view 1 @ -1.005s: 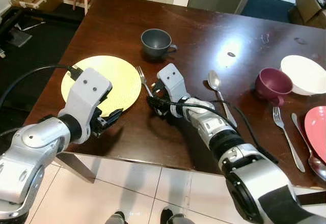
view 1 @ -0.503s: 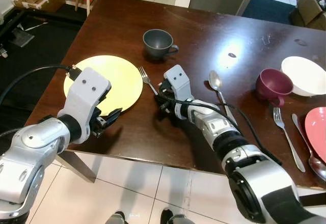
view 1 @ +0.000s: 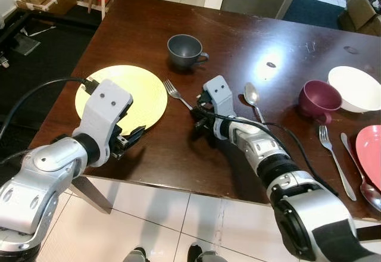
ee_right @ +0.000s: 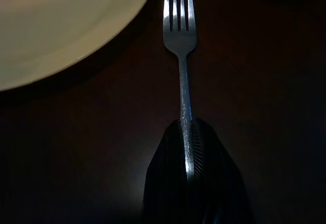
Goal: Setting the table
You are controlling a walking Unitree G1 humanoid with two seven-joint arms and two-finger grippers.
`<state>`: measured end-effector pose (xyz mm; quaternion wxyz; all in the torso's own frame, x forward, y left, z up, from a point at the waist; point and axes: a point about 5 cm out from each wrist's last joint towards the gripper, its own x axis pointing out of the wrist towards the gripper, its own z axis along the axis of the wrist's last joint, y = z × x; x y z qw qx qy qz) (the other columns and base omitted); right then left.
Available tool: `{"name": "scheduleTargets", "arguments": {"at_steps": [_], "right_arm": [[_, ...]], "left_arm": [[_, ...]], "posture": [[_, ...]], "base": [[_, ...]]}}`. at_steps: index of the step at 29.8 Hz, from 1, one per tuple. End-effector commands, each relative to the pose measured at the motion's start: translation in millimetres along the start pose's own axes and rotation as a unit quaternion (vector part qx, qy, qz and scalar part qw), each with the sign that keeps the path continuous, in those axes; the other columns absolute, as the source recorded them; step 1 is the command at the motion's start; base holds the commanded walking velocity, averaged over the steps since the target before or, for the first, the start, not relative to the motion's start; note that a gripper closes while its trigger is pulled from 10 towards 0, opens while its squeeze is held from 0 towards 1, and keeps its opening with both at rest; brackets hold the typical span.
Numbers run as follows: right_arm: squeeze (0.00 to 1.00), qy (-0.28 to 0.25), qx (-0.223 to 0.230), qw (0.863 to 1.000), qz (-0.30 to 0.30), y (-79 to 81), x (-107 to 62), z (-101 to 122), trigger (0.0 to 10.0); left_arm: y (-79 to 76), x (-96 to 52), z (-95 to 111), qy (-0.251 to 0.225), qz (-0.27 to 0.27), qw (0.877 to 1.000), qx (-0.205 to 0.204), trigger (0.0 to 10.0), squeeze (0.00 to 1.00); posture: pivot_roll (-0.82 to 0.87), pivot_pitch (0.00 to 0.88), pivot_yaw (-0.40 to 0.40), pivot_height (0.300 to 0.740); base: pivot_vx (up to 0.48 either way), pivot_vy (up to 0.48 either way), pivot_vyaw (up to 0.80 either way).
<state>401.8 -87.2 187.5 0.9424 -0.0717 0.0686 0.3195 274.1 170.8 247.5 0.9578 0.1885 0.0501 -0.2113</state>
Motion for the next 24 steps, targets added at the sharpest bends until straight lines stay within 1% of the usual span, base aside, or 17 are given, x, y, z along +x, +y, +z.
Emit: {"name": "scheduleTargets", "arguments": {"at_steps": [1,2,3,4,5,7,8,11,12,14,15,16,20,21,22,23,24], "right_arm": [[0.00,0.035,0.039,0.999,-0.011,-5.5,-7.8,-24.2,0.0],[0.00,0.014,0.043,0.999,-0.018,-8.3,-9.0,-16.0,0.0],[0.00,0.014,0.043,0.999,-0.018,-8.3,-9.0,-16.0,0.0],[0.00,-0.005,0.045,0.999,-0.027,-11.3,-10.6,-8.9,1.4],[0.00,-0.028,0.047,0.998,-0.036,-14.3,-13.0,-0.7,10.0],[0.00,-0.070,0.049,0.995,-0.055,-17.7,-18.7,12.4,10.0],[0.00,-0.070,0.049,0.995,-0.055,-17.7,-18.7,12.4,10.0],[0.00,-0.121,0.031,0.989,-0.080,-15.7,-28.8,23.8,10.0],[0.00,-0.121,0.031,0.989,-0.080,-15.7,-28.8,23.8,10.0],[0.00,-0.163,0.031,0.981,-0.098,-9.5,-39.8,29.2,10.0],[0.00,-0.163,0.031,0.981,-0.098,-9.5,-39.8,29.2,10.0],[0.00,-0.182,0.039,0.977,-0.107,-5.0,-47.1,29.6,10.0],[0.00,-0.194,0.044,0.973,-0.113,-2.0,-52.4,29.7,10.0],[0.00,-0.201,0.052,0.971,-0.116,3.0,-57.3,26.2,10.0],[0.00,-0.200,0.062,0.970,-0.122,8.6,-61.9,18.2,10.0],[0.00,-0.200,0.062,0.970,-0.122,8.6,-61.9,18.2,10.0],[0.00,-0.168,0.065,0.974,-0.134,12.9,-65.0,0.7,10.0]], "left_arm": [[-2.4,3.6,-1.3,-0.001,-0.001,1.000,0.001,10.0,0.00],[-2.3,4.9,-1.3,-0.003,0.000,1.000,0.000,10.0,0.00],[-2.3,4.9,-1.3,-0.003,0.000,1.000,0.000,10.0,0.00],[-2.1,6.4,-1.4,-0.004,0.001,1.000,0.000,10.0,0.00],[-2.0,8.1,-1.4,-0.006,0.002,1.000,-0.002,10.0,0.00],[-1.4,11.3,-0.9,-0.011,0.005,1.000,-0.006,10.0,0.00],[-1.4,11.3,-0.9,-0.011,0.005,1.000,-0.006,10.0,0.00],[1.2,16.7,-2.5,-0.016,0.021,0.999,-0.020,10.0,0.00],[1.2,16.7,-2.5,-0.016,0.021,0.999,-0.020,10.0,0.00],[2.0,20.2,-5.4,-0.018,0.032,0.999,-0.033,10.0,0.00],[2.0,20.2,-5.4,-0.018,0.032,0.999,-0.033,10.0,0.00],[1.6,22.3,-7.4,-0.019,0.037,0.998,-0.039,10.0,0.00],[1.2,24.0,-8.9,-0.019,0.041,0.998,-0.044,10.0,0.00],[0.3,25.7,-11.3,-0.017,0.046,0.998,-0.050,10.0,0.00],[-0.5,28.0,-14.3,-0.015,0.053,0.997,-0.054,10.0,0.00],[-0.5,28.0,-14.3,-0.015,0.053,0.997,-0.054,10.0,0.00],[-1.4,30.1,-16.5,-0.014,0.057,0.997,-0.056,10.0,0.00]], "posture": [[0.17,0.208,-0.027,0.740],[0.16,0.205,-0.026,0.740],[0.16,0.205,-0.026,0.740],[0.16,0.199,-0.024,0.740],[0.15,0.194,-0.022,0.740],[0.14,0.184,-0.019,0.740],[0.14,0.184,-0.019,0.740],[0.12,0.161,-0.006,0.740],[0.12,0.161,-0.006,0.740],[0.09,0.132,0.007,0.740],[0.09,0.132,0.007,0.740],[0.08,0.117,0.014,0.740],[0.07,0.114,0.016,0.740],[0.06,0.103,0.019,0.740],[0.05,0.092,0.022,0.740],[0.05,0.092,0.022,0.740],[0.05,0.090,0.024,0.740]], "base": [[0.000,0.000,0.00],[0.000,0.000,0.00],[0.000,0.000,0.00],[0.000,0.000,0.00],[0.000,0.000,0.00],[0.000,0.000,0.00],[0.000,0.000,0.00],[0.000,0.000,0.00],[0.000,0.000,0.00],[0.000,0.000,0.00],[0.000,0.000,0.00],[0.000,0.000,0.00],[0.000,0.000,0.00],[0.000,0.000,0.00],[0.000,0.000,0.00],[0.000,0.000,0.00],[0.000,0.000,0.00]]}}
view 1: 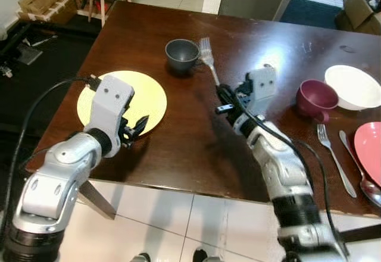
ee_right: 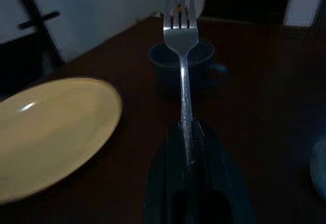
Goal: Setting the table
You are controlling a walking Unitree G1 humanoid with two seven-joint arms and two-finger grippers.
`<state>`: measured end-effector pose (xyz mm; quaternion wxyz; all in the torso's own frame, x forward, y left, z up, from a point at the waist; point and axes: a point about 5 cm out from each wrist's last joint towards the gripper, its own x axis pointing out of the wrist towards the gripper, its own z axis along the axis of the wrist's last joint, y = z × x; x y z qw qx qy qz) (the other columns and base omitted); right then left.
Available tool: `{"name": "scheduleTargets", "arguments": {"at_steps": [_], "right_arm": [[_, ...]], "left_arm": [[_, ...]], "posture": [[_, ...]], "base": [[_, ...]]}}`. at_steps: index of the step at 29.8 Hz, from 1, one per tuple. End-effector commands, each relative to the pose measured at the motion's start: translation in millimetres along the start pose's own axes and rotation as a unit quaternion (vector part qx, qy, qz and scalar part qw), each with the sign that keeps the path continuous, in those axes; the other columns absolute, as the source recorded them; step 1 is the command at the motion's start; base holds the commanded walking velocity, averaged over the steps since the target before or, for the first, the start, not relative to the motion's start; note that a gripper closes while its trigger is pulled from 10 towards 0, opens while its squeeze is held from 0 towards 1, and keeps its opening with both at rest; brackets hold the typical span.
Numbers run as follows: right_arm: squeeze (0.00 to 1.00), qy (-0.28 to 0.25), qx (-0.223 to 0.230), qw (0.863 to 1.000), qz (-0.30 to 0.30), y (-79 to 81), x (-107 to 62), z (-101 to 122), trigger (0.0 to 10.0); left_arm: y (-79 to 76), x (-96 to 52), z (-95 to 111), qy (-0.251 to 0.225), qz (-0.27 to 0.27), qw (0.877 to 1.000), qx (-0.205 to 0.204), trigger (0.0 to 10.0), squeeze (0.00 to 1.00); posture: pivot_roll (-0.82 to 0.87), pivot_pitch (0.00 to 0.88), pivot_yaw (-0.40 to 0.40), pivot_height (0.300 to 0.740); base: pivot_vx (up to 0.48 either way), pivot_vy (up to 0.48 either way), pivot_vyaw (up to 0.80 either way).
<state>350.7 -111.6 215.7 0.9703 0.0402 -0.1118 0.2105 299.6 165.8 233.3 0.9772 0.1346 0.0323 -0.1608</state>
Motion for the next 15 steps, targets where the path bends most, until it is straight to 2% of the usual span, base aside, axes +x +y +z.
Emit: {"name": "scheduleTargets", "arguments": {"at_steps": [1,3,5,9,15], "right_arm": [[0.00,0.032,0.000,0.999,-0.020,-0.8,-12.6,-14.7,10.0],[0.00,0.081,-0.003,0.995,-0.061,-8.5,-25.7,-37.9,10.0],[0.00,0.101,-0.006,0.991,-0.090,-19.2,-28.3,-44.7,10.0],[0.00,0.110,-0.015,0.987,-0.119,-36.3,-25.7,-42.0,10.0],[0.00,0.124,-0.027,0.986,-0.107,-50.0,-16.0,-38.6,10.0]], "left_arm": [[-2.7,2.1,-6.2,0.006,0.004,1.000,-0.002,10.0,0.00],[-3.2,4.7,-7.7,0.005,0.007,1.000,-0.005,10.0,0.00],[-2.7,5.7,-7.7,0.004,0.008,1.000,-0.005,10.0,0.00],[-2.2,6.6,-8.2,0.002,0.010,1.000,-0.004,10.0,0.00],[-1.0,4.3,-6.9,0.000,0.011,1.000,-0.002,10.0,0.00]], "posture": [[0.05,0.090,0.024,0.740],[0.05,0.085,0.026,0.740],[0.05,0.084,0.027,0.740],[0.06,0.082,0.026,0.740],[0.07,0.100,0.039,0.740]], "base": [[0.000,0.000,0.00],[0.000,0.000,0.00],[0.000,0.000,0.00],[0.000,0.000,0.00],[0.000,0.000,0.00]]}}
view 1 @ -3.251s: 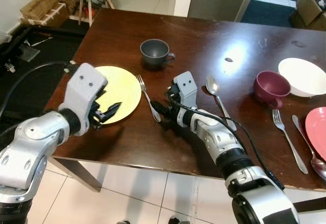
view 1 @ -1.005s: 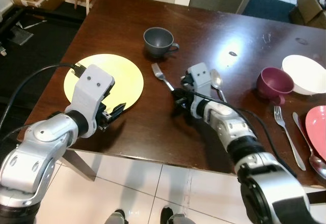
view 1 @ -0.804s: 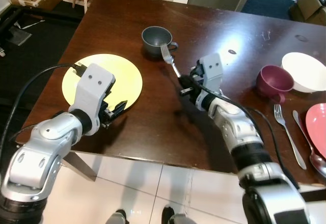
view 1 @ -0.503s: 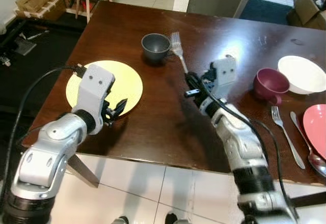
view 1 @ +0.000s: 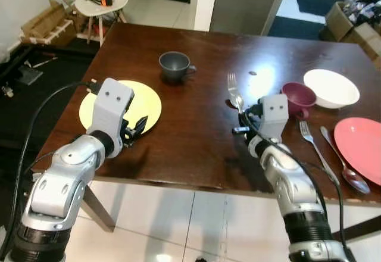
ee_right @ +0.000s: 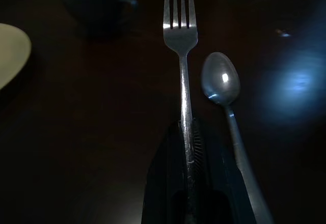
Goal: Setting the table
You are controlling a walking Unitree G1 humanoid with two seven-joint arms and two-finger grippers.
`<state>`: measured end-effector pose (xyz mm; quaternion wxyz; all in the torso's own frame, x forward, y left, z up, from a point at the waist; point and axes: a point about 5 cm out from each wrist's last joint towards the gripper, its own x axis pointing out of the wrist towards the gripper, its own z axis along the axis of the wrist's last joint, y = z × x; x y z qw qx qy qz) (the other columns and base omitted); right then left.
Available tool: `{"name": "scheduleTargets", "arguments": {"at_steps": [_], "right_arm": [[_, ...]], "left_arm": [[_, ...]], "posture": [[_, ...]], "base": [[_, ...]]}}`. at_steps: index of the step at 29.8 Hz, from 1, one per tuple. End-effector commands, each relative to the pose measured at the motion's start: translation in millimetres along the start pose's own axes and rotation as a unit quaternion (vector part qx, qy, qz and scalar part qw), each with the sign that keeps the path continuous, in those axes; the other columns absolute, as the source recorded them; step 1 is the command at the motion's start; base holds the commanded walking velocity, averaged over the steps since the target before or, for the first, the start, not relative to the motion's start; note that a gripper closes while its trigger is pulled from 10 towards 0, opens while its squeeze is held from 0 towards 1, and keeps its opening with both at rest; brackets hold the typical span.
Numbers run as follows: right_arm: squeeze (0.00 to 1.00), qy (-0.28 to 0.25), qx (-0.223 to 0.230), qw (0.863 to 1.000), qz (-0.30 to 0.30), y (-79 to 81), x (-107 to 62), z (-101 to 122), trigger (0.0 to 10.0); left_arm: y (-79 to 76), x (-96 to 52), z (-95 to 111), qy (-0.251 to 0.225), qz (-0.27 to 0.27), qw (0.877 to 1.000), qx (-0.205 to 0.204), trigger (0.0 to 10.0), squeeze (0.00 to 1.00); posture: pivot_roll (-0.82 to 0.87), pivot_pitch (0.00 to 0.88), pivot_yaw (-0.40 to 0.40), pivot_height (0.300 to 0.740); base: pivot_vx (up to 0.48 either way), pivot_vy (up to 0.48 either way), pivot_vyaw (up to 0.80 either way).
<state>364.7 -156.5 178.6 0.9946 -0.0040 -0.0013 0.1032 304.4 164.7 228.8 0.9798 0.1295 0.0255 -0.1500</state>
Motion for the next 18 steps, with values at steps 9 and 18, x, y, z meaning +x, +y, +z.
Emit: {"name": "scheduleTargets", "arguments": {"at_steps": [9,18], "right_arm": [[0.00,0.031,0.000,0.999,0.034,-2.5,20.4,-4.9,10.0],[0.00,0.069,-0.007,0.997,0.019,-10.3,25.8,-18.1,10.0]], "left_arm": [[-2.4,-4.9,4.7,0.003,-0.020,1.000,0.016,10.0,0.00],[2.4,-11.8,4.8,0.013,-0.021,0.999,0.026,10.0,0.00]], "posture": [[0.12,0.136,0.061,0.740],[0.15,0.169,0.081,0.740]], "base": [[0.000,0.000,0.00],[0.000,0.000,0.00]]}}
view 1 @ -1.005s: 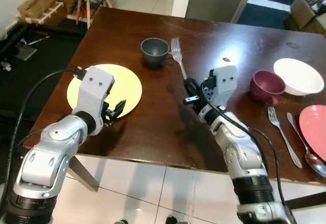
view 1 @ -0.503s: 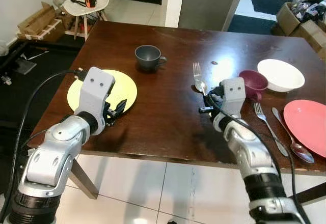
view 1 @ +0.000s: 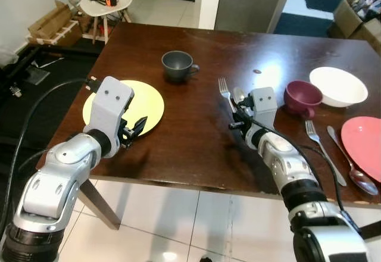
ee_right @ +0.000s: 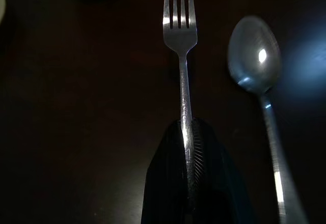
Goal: Setting the table
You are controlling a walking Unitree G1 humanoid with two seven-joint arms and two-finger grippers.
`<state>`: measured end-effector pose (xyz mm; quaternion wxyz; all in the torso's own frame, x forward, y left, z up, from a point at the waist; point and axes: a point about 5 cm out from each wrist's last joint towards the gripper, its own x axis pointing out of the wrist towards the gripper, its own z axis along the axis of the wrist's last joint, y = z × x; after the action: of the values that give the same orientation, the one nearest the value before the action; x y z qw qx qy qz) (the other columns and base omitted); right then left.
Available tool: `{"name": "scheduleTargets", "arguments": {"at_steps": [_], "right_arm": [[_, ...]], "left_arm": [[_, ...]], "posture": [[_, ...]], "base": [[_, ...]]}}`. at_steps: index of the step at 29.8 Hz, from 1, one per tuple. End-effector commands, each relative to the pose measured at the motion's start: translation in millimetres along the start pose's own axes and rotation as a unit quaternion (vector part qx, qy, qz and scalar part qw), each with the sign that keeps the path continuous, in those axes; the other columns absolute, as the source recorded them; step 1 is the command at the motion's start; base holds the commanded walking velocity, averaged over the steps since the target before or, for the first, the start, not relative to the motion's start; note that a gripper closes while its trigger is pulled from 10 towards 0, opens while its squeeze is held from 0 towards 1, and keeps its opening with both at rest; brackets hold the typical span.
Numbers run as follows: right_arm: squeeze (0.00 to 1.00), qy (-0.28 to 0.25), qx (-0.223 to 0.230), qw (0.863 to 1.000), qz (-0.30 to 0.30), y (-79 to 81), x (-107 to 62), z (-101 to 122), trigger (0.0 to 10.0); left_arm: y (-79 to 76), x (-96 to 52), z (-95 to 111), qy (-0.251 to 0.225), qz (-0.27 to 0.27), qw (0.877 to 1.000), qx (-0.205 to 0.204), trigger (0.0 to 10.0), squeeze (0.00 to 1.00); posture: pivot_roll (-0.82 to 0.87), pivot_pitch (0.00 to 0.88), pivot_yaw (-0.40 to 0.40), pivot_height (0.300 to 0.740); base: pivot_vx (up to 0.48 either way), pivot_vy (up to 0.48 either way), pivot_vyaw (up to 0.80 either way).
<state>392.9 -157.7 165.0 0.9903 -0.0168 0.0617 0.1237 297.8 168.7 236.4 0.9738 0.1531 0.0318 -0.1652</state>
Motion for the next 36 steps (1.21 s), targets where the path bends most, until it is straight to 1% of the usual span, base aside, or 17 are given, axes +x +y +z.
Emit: {"name": "scheduleTargets", "arguments": {"at_steps": [1,4,5,7,13,14,17,19,21,22,23,26,30,33,34,35,36], "right_arm": [[0.00,0.005,-0.001,1.000,-0.002,-3.3,-1.1,-4.6,10.0],[0.00,0.012,-0.005,1.000,-0.009,-5.6,-0.3,-9.0,10.0],[0.96,0.012,-0.005,1.000,-0.009,-5.5,-0.1,-9.4,10.0],[1.00,0.009,-0.001,1.000,-0.009,-5.3,0.2,-9.4,10.0],[1.00,-0.012,-0.008,1.000,-0.025,-8.9,2.1,-1.1,10.0],[0.00,-0.028,-0.013,0.999,-0.027,-9.9,2.5,6.8,10.0],[0.00,-0.070,-0.018,0.997,-0.019,-8.9,3.3,27.5,10.0],[0.00,-0.103,0.010,0.994,0.026,3.4,3.8,44.4,10.0],[0.00,-0.110,0.023,0.993,0.042,7.6,3.7,47.8,10.0],[0.00,-0.118,0.039,0.990,0.073,17.0,3.7,50.6,10.0],[0.00,-0.118,0.039,0.990,0.073,17.0,3.7,50.6,10.0],[0.00,-0.095,0.111,0.977,0.154,50.3,5.2,37.6,10.0],[0.00,-0.084,0.129,0.971,0.184,65.9,6.2,30.4,10.0],[0.00,-0.084,0.132,0.968,0.196,73.4,5.8,31.5,10.0],[0.00,-0.089,0.131,0.967,0.201,76.2,5.3,33.9,10.0],[0.00,-0.103,0.127,0.966,0.203,78.1,3.0,40.9,10.0],[0.00,-0.108,0.125,0.965,0.203,78.2,2.2,43.2,10.0]], "left_arm": [[-1.4,-3.6,-1.4,0.005,-0.005,1.000,0.003,10.0,0.00],[-0.8,-5.1,-1.3,0.009,-0.005,1.000,0.005,10.0,0.00],[-0.9,-5.3,-1.2,0.009,-0.006,1.000,0.005,10.0,0.00],[-1.2,-5.2,-1.0,0.010,-0.006,1.000,0.005,10.0,0.00],[-3.0,-4.2,-0.5,0.011,-0.010,1.000,0.004,10.0,0.00],[-3.5,-3.8,-0.4,0.010,-0.010,1.000,0.003,10.0,0.00],[-4.1,-2.8,-0.1,0.009,-0.009,1.000,0.000,10.0,0.00],[-2.0,-1.9,0.8,0.005,-0.001,1.000,0.003,10.0,0.00],[-1.3,-1.4,1.3,0.003,0.002,1.000,0.006,10.0,0.00],[1.4,-0.4,2.8,0.001,0.012,1.000,0.027,10.0,0.00],[1.4,-0.4,2.8,0.001,0.012,1.000,0.027,10.0,0.00],[19.6,3.0,-0.4,0.017,0.029,0.998,0.046,10.0,0.00],[33.3,8.2,-6.3,0.030,0.040,0.997,0.056,10.0,0.00],[36.0,19.3,-10.4,0.038,0.044,0.997,0.045,10.0,0.00],[34.5,28.1,-14.5,0.044,0.041,0.997,0.042,10.0,0.00],[29.7,45.5,-21.0,0.057,0.038,0.996,0.053,10.0,0.00],[28.0,50.3,-22.6,0.060,0.037,0.996,0.059,10.0,0.00]], "posture": [[0.15,0.169,0.081,0.740],[0.16,0.175,0.085,0.740],[0.16,0.176,0.086,0.740],[0.16,0.178,0.087,0.740],[0.15,0.178,0.085,0.740],[0.14,0.177,0.083,0.740],[0.14,0.175,0.080,0.740],[0.13,0.173,0.073,0.740],[0.13,0.173,0.073,0.740],[0.13,0.175,0.070,0.740],[0.13,0.175,0.070,0.740],[0.13,0.184,0.063,0.740],[0.14,0.188,0.062,0.740],[0.15,0.187,0.063,0.740],[0.14,0.187,0.064,0.740],[0.13,0.187,0.065,0.740],[0.13,0.187,0.065,0.740]], "base": [[0.000,0.000,0.00],[0.000,0.000,0.00],[0.000,0.000,0.00],[0.000,0.000,0.00],[0.000,0.000,0.00],[0.000,0.000,0.00],[0.000,0.000,0.00],[0.000,0.000,0.00],[0.000,0.000,0.00],[0.000,0.000,0.00],[0.000,0.000,0.00],[0.000,0.000,0.00],[0.000,0.000,0.00],[0.000,0.000,0.00],[0.000,0.000,0.00],[0.000,0.000,0.00],[0.000,0.000,0.00]]}}
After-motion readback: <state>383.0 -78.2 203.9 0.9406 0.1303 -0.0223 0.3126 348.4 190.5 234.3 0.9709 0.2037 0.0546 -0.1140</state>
